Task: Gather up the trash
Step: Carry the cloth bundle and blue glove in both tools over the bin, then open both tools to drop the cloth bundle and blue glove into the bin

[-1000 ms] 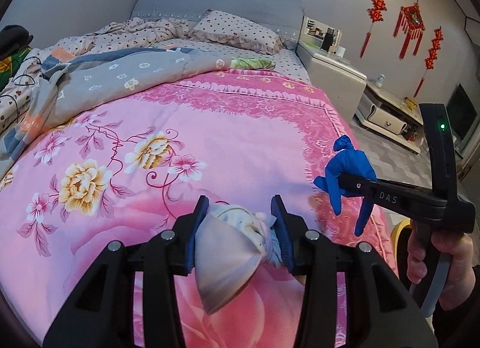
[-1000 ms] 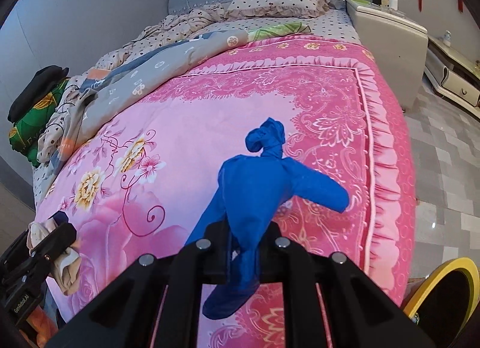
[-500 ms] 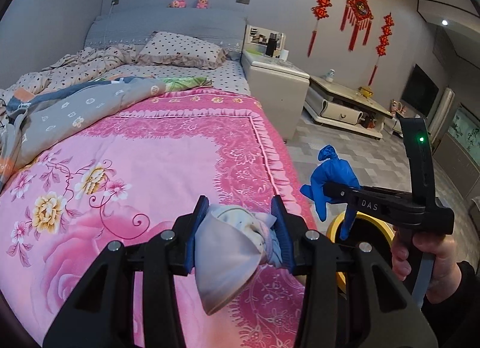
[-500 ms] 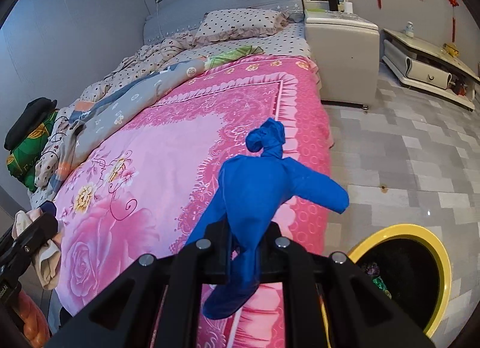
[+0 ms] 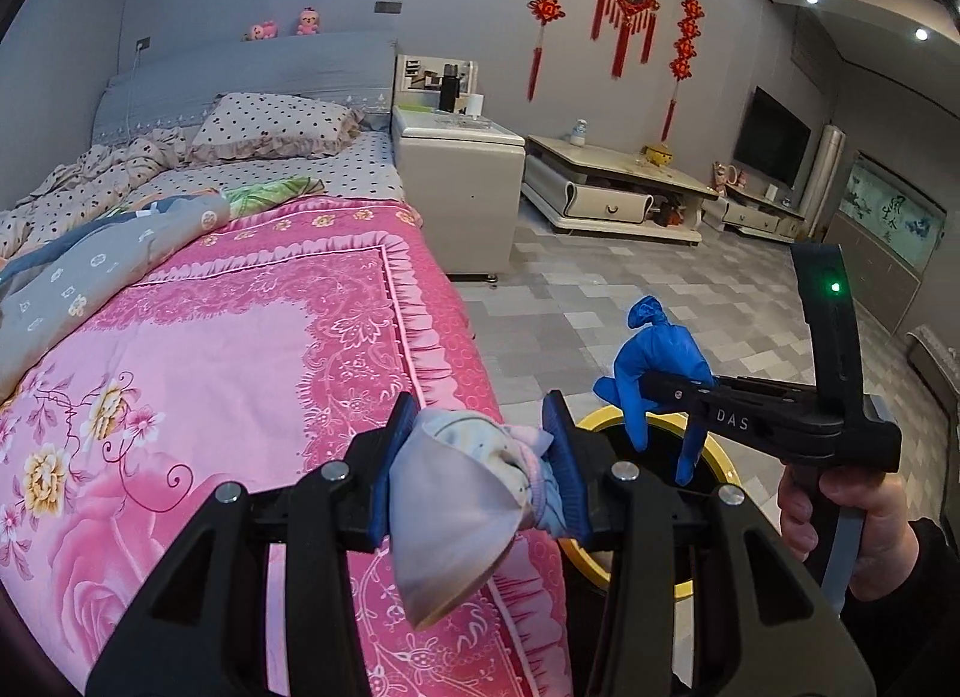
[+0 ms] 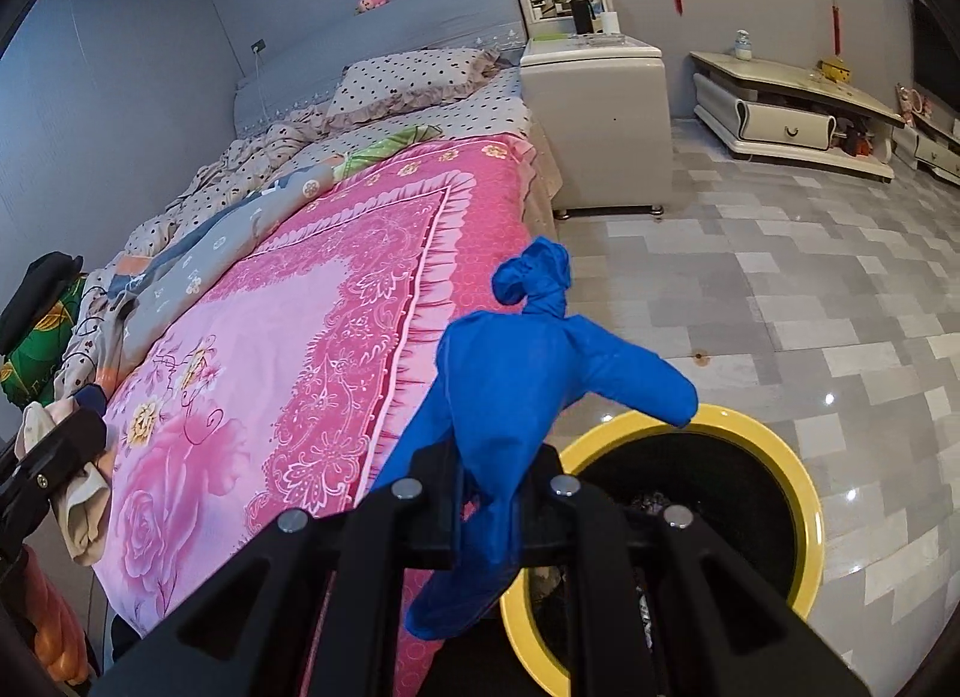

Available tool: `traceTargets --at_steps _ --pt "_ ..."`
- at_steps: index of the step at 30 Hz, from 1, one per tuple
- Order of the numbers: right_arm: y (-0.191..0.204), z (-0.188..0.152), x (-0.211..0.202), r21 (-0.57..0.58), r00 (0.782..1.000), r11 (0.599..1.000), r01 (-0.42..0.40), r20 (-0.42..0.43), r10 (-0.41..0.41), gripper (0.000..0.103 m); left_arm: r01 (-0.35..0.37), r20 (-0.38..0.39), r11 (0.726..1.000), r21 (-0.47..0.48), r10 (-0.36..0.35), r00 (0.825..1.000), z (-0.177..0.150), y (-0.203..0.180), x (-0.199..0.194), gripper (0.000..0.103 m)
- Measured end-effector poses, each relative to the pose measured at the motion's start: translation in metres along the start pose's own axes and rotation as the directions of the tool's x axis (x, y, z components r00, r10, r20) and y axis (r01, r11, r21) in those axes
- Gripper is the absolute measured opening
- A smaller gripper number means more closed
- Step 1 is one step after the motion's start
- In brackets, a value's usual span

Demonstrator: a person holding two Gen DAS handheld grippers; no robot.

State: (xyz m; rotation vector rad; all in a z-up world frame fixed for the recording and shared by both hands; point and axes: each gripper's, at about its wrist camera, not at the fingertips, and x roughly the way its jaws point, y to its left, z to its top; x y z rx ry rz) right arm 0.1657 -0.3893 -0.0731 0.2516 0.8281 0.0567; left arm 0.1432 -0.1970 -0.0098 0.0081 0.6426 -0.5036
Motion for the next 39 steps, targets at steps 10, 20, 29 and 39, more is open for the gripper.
traceTargets --at_steps 10,20,29,39 --pt "-0.054 -0.016 -0.022 0.064 0.998 0.996 0.059 0.008 -0.06 0.009 0.065 -0.032 0.996 0.056 -0.063 0.998 0.001 -0.049 0.027 0.041" --pt "-0.09 -0.033 -0.028 0.119 0.995 0.988 0.096 -0.016 -0.095 0.009 0.112 -0.069 0.99 0.088 -0.107 0.992 -0.002 -0.085 0.06 0.041" --pt "-0.11 -0.044 -0.017 0.15 0.991 0.981 0.121 -0.067 -0.112 0.01 0.14 -0.123 0.986 0.088 -0.129 0.984 -0.009 -0.105 0.091 0.042" --pt "-0.129 -0.051 -0.014 0.203 0.99 0.971 0.129 -0.088 -0.113 0.013 0.185 -0.177 0.982 0.04 -0.176 0.968 -0.017 -0.11 0.124 0.046"
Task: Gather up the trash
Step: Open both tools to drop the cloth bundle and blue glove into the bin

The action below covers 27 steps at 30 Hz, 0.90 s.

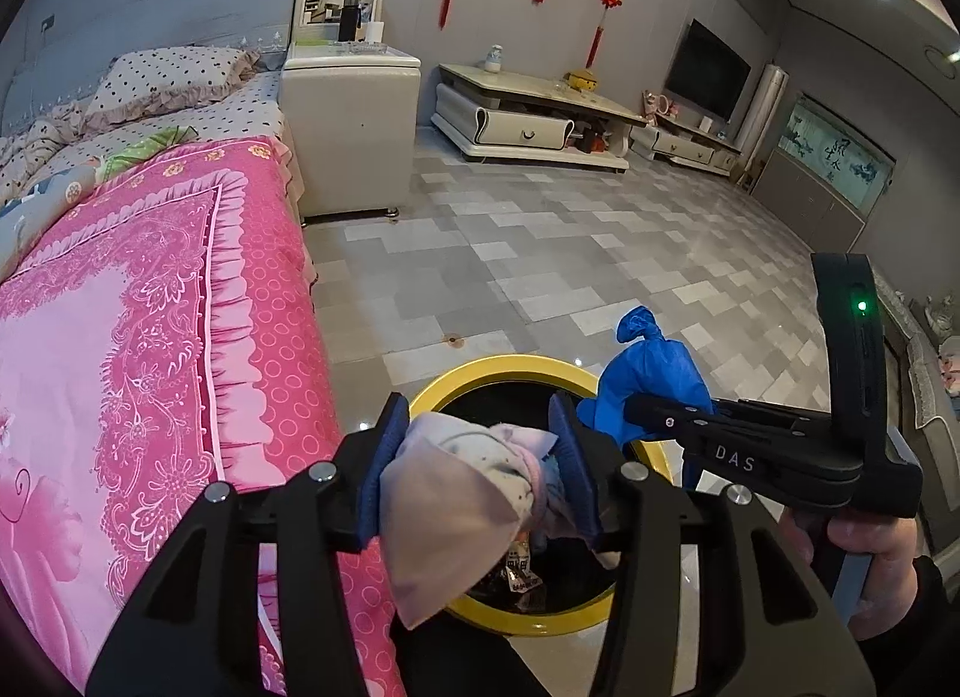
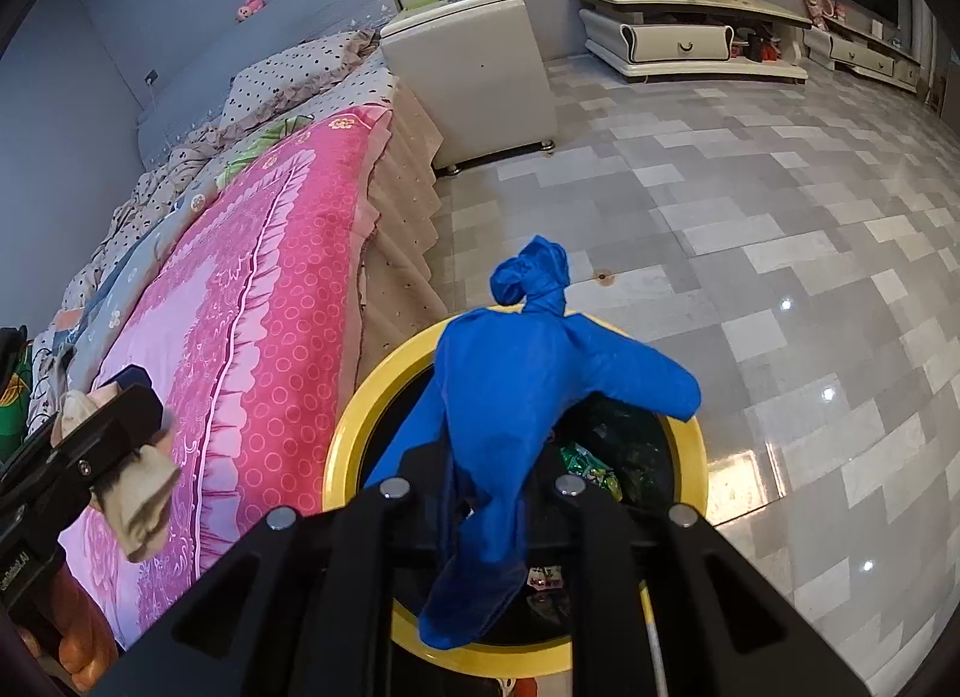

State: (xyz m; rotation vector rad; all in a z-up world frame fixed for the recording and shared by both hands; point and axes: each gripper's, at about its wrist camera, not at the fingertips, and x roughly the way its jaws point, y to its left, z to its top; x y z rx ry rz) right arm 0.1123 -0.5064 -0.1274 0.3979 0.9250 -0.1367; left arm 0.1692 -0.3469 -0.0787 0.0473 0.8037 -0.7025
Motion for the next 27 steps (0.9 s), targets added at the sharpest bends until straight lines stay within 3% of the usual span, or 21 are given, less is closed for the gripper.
traceTargets --at_steps 6,11,19,27 --pt "-0.003 0.002 -0.007 0.014 1.0 1.0 0.012 0.019 -0.012 0.02 0.0 0.009 1.0 -0.03 0.001 1.0 0.002 0.006 -0.004 0.051" --pt "-0.007 0.002 -0.01 0.033 0.999 0.999 0.036 0.027 -0.037 0.037 -0.012 0.022 0.999 -0.053 0.013 1.0 0.0 0.015 -0.014 0.061" --pt "0.001 -0.002 -0.012 0.037 0.999 0.999 0.034 0.026 -0.035 0.039 -0.054 0.056 0.992 -0.113 0.06 0.997 -0.005 0.046 -0.041 0.063" --pt "0.052 0.0 -0.011 -0.044 1.0 0.999 -0.009 0.022 0.01 0.039 -0.127 0.095 0.975 -0.185 0.147 0.985 -0.018 0.096 -0.084 0.063"
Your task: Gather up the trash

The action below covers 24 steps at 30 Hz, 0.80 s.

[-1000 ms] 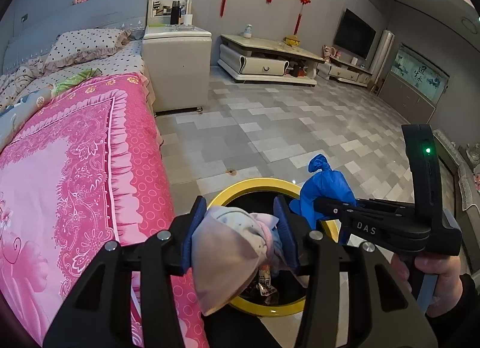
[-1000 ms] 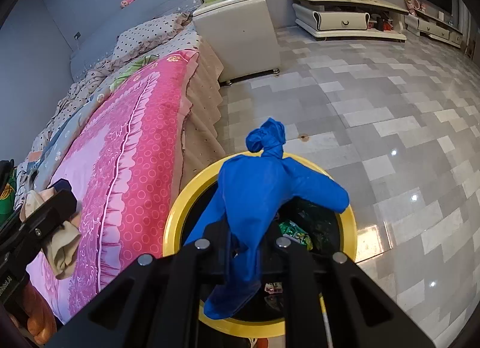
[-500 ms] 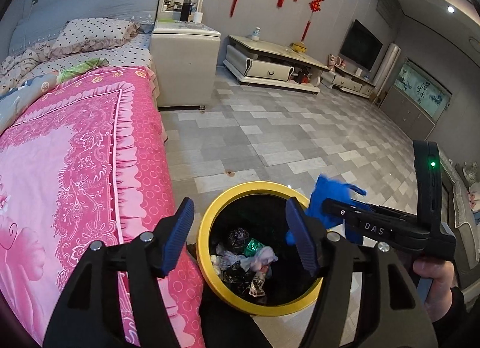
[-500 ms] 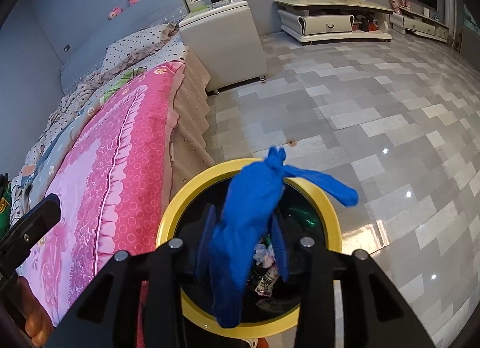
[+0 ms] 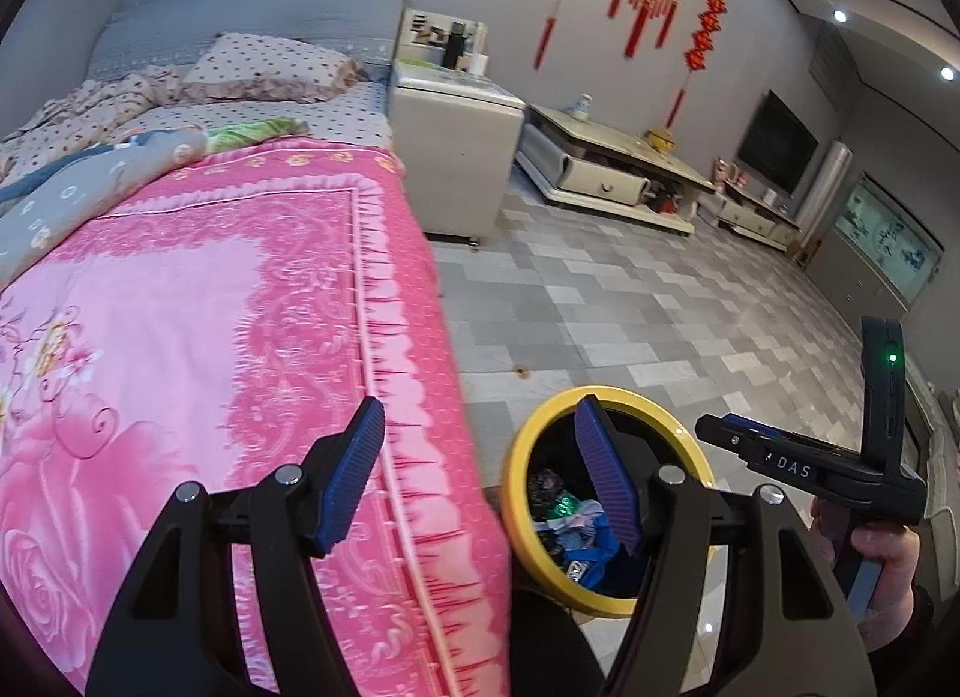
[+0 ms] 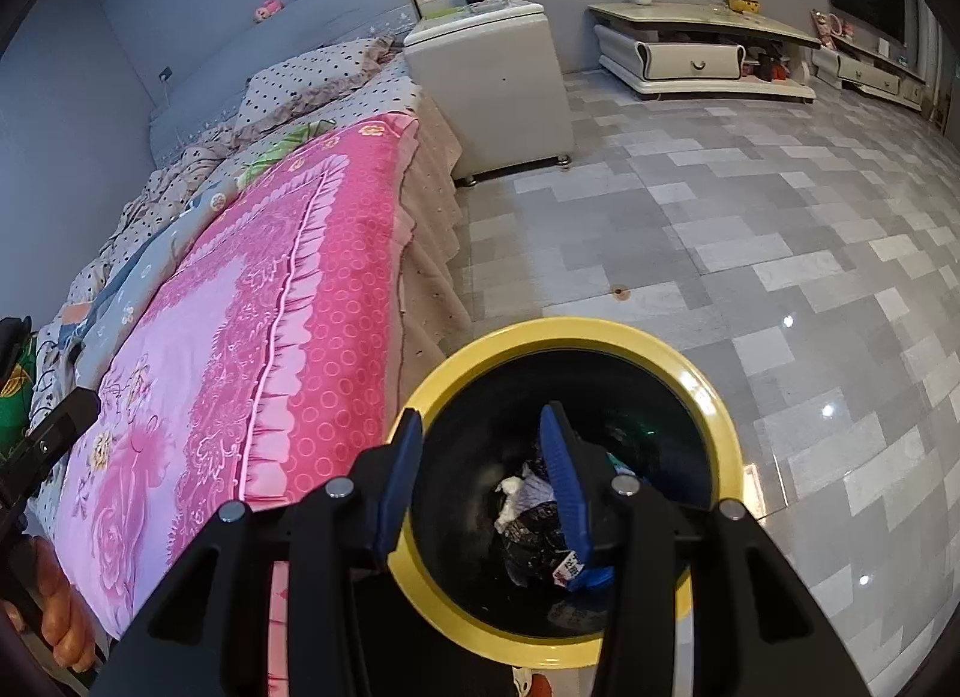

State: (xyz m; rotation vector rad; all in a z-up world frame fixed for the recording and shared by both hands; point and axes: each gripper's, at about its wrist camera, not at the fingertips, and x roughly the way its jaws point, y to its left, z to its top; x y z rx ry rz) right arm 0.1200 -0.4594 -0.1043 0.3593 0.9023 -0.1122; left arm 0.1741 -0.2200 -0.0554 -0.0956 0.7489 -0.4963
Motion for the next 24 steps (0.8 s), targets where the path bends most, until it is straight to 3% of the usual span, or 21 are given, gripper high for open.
traceTargets --at_steps 7,17,24 --pt "0.073 0.002 0.011 -0.103 0.996 0.991 -0.083 -0.022 0.082 0.039 -0.096 0.051 0.994 -0.06 0.099 0.994 -0.005 0.057 -0.043 0.062" --pt "0.195 -0.012 0.023 -0.273 0.979 0.94 -0.205 -0.058 0.197 0.039 -0.238 0.118 0.959 -0.151 0.257 0.959 -0.027 0.136 -0.119 0.064" --pt "0.242 -0.027 0.012 -0.336 0.974 0.917 -0.216 -0.009 0.226 0.06 -0.29 0.184 0.937 -0.195 0.326 0.927 -0.043 0.162 -0.166 0.078"
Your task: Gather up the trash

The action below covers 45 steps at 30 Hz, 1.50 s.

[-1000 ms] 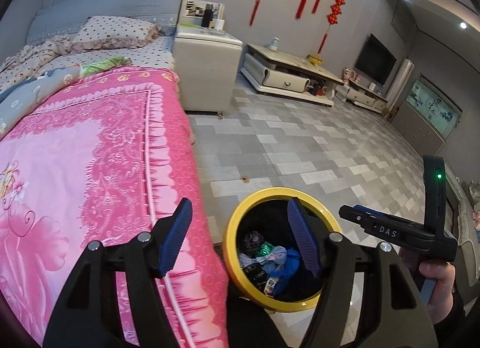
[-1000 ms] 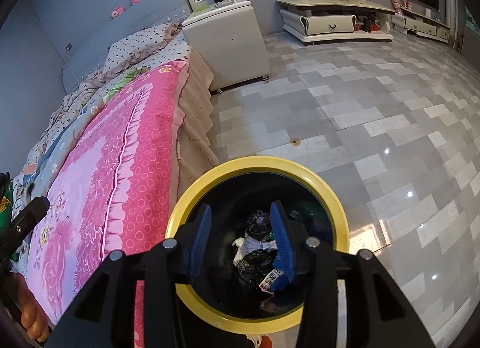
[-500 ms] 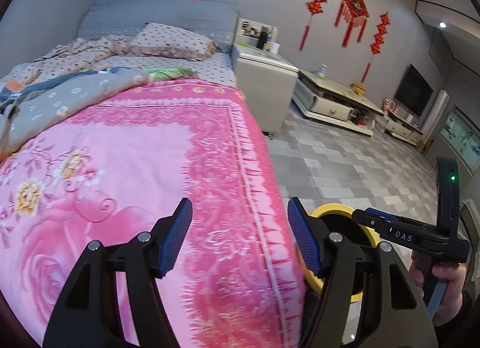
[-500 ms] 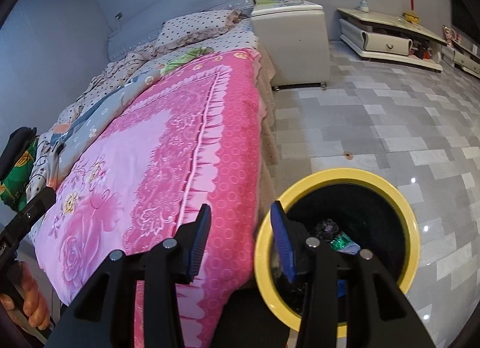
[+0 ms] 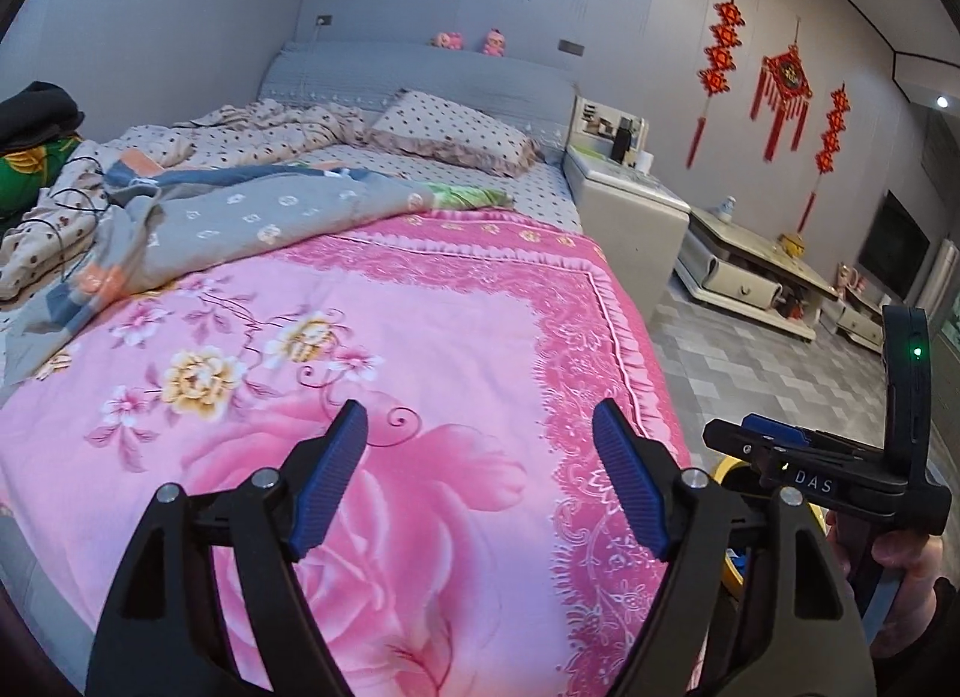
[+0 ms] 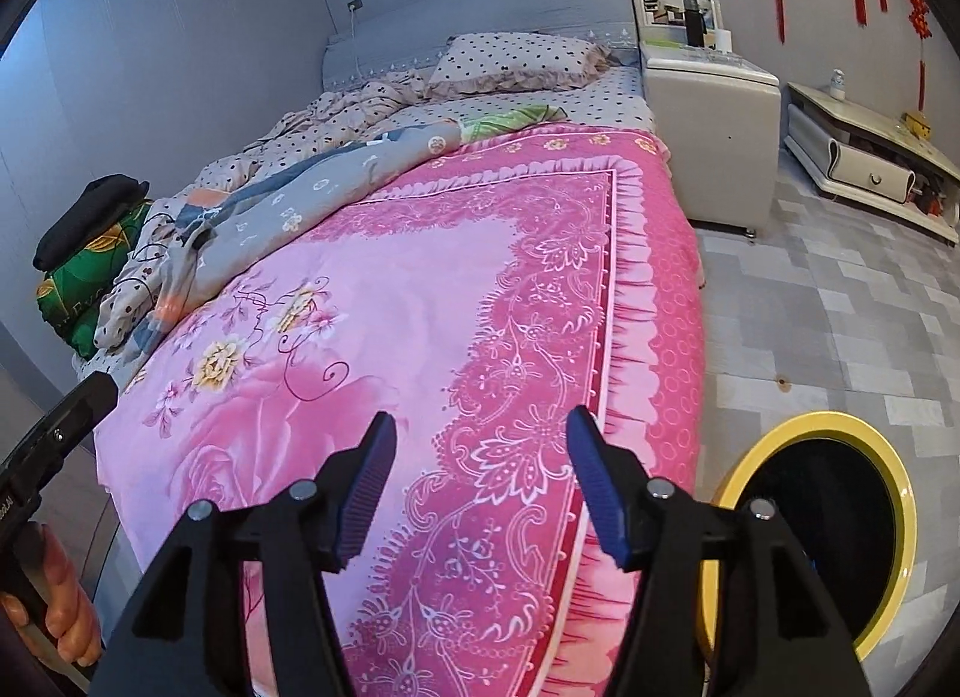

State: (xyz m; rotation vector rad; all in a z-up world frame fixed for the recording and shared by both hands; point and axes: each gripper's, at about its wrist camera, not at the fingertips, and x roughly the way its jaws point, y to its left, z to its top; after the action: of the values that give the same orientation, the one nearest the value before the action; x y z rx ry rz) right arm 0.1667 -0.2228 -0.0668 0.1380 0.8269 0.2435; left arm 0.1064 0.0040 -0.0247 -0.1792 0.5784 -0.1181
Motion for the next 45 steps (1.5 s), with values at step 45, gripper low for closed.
traceTargets --at_steps 45 --pt "0.048 -0.032 -0.052 0.01 0.949 0.99 0.14 0.284 -0.137 0.095 -0.035 0.236 0.999 -0.022 0.04 0.971 -0.015 0.008 -0.098 0.095"
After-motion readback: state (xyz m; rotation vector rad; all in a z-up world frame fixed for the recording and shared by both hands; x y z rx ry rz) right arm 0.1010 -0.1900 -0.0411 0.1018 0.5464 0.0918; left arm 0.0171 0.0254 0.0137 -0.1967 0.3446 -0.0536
